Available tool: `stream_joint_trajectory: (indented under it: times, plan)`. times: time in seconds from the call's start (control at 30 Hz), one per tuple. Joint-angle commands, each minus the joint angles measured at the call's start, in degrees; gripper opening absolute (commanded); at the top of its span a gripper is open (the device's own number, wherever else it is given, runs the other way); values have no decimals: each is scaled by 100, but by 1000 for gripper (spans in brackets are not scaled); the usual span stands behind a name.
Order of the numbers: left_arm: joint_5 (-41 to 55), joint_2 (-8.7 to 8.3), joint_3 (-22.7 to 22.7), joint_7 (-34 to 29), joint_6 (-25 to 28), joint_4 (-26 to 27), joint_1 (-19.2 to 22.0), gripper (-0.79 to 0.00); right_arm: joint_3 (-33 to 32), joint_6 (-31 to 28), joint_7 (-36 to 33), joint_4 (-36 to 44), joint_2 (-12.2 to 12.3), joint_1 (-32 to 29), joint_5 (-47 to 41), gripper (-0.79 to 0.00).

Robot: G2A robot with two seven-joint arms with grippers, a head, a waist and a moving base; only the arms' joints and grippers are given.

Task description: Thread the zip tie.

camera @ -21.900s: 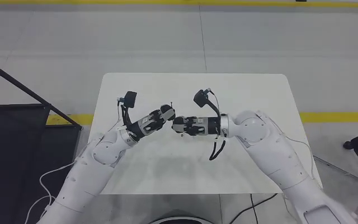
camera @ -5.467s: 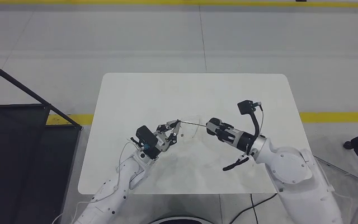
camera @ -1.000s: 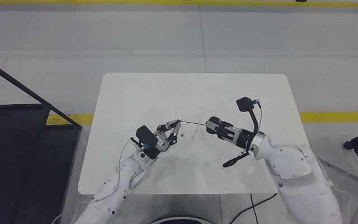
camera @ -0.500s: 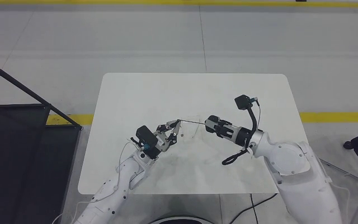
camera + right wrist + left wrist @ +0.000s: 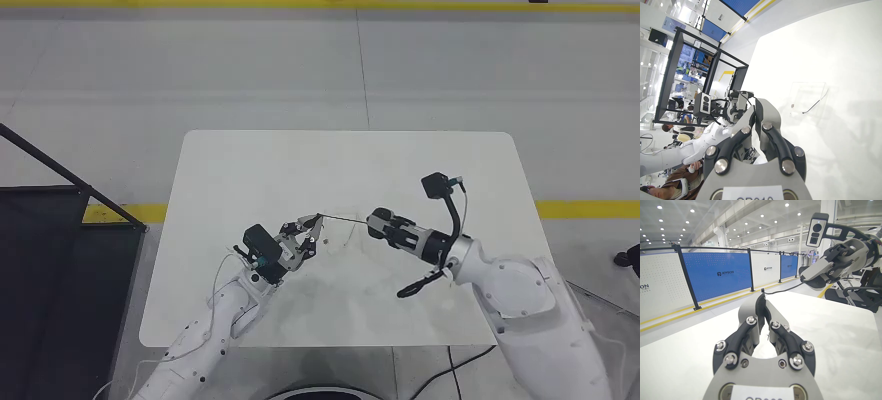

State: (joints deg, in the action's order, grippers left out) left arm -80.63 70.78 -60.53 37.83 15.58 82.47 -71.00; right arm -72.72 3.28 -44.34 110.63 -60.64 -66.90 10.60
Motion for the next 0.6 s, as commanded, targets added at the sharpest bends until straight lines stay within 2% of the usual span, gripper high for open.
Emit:
stream_joint_trajectory:
  times: [0.0,0.57]
  plan:
    - [0,0,0,0,0,0,0,-785,-9,-13,-1,8,2,-15,1,-785]
    - [0,0,0,0,0,0,0,-785,-85,-143,19,41,16,-96,-23,-785]
